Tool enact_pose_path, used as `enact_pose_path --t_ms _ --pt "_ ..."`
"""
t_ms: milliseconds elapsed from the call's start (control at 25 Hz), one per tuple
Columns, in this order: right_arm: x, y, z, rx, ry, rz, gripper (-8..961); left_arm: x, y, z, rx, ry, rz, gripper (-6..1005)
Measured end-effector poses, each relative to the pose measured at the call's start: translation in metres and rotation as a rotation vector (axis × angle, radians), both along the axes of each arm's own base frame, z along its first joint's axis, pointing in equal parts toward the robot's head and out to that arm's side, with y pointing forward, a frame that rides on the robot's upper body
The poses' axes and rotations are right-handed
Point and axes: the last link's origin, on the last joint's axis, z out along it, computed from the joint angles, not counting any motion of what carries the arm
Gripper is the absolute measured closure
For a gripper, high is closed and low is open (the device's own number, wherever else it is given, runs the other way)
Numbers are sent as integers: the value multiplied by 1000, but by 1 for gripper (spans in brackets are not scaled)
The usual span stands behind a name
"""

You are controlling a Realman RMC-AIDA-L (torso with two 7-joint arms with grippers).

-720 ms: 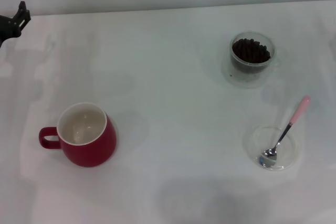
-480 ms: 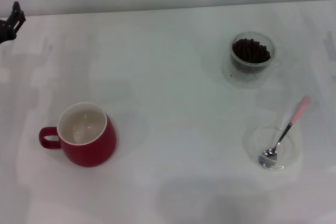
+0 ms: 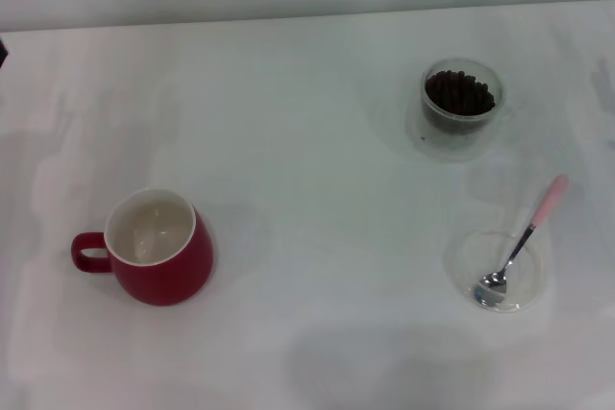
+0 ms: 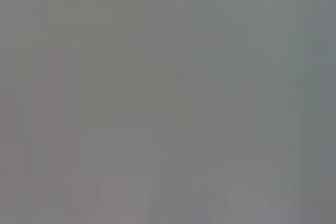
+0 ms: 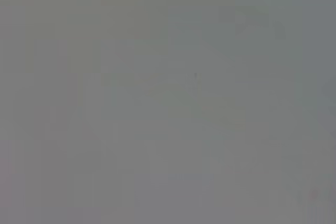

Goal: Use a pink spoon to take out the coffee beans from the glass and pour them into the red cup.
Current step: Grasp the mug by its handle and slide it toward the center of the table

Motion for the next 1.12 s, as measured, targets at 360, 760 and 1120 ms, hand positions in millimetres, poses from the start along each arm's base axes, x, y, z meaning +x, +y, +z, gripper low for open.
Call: enact_pose_path --t_ms 360,760,1120 --pt "2 -3 0 -1 1 -6 100 -29 -64 3 33 -6 -22 107" --pt "-4 4 6 18 -11 24 100 -56 -138 7 -92 13 -91 106" --pt "-9 12 11 32 -12 37 101 -64 -174 9 -197 59 -138 106"
